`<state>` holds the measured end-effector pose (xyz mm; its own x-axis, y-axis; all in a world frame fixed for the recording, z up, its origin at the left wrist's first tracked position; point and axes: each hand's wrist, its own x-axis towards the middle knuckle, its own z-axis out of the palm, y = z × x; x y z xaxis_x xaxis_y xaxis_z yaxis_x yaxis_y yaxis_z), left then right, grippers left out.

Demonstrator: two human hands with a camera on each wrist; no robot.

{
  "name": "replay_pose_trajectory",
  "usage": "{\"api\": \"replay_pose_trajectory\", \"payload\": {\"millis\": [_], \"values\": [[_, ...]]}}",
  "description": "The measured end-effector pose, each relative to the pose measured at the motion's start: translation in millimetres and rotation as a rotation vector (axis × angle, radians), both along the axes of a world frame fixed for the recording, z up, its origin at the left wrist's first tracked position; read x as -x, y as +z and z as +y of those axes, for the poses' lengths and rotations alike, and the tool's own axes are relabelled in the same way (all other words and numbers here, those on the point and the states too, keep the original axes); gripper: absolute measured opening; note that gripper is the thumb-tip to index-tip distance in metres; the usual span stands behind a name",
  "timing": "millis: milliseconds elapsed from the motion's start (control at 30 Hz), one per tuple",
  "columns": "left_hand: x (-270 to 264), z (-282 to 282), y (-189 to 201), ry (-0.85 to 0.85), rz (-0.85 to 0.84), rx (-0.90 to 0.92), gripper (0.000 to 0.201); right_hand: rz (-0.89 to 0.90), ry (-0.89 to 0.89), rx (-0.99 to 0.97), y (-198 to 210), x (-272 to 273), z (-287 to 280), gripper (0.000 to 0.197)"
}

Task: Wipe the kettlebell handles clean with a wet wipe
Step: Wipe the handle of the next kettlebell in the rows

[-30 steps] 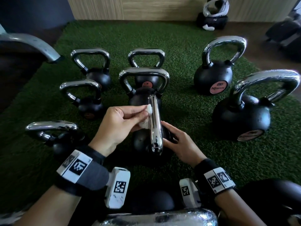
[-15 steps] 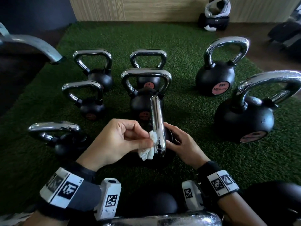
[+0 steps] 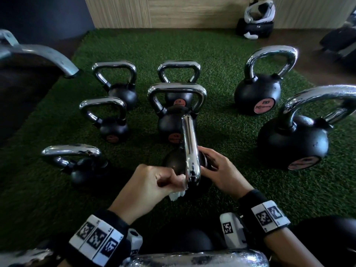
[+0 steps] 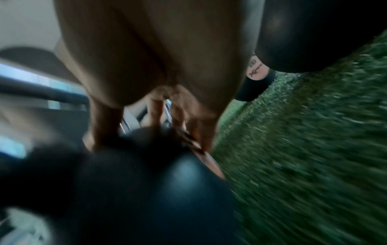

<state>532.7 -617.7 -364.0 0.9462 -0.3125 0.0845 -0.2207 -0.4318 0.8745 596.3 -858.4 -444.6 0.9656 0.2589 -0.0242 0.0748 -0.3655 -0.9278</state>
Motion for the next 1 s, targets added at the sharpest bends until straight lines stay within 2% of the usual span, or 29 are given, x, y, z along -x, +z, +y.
{"api": "replay_pose_trajectory", "payload": {"millis": [33,133,167,267,333,433,600,733,833,900,933,1000], "values": [[-2,1,2,0.001,0.002,-0.014,0.009,-0.010,-0.011,0.033,5,-3,-1,0.080],[-14,7,16,0.093,-0.051,0.011,0.015,-0.113,-0.096,0.074,46,-6,-4,0.035],[-19,9,25,0.140,-0.093,0.036,0.016,-0.166,-0.130,0.041,64,-4,-5,0.027],[-31,12,61,0.229,-0.162,0.161,0.014,-0.367,-0.122,-0.081,118,5,-3,0.027],[-37,8,83,0.237,-0.120,0.305,0.020,-0.437,-0.010,-0.110,147,12,5,0.033],[-45,-8,101,0.210,-0.020,0.464,0.028,-0.470,0.095,-0.115,168,14,18,0.043],[-53,-19,108,0.182,0.112,0.569,0.033,-0.532,-0.056,-0.248,162,2,25,0.034],[-51,-24,103,0.114,0.158,0.554,0.021,-0.463,-0.101,-0.275,145,-1,24,0.028],[-54,-13,95,0.135,0.195,0.414,0.021,-0.454,-0.195,-0.250,131,-6,17,0.022],[-58,2,79,0.157,0.130,0.184,0.025,-0.408,-0.306,-0.243,115,-17,6,0.019],[-60,11,66,0.159,0.087,0.032,0.035,-0.366,-0.361,-0.218,104,-23,1,0.017],[-66,23,38,0.106,0.085,-0.303,0.067,-0.268,-0.427,-0.118,79,-35,-2,0.015]]}}
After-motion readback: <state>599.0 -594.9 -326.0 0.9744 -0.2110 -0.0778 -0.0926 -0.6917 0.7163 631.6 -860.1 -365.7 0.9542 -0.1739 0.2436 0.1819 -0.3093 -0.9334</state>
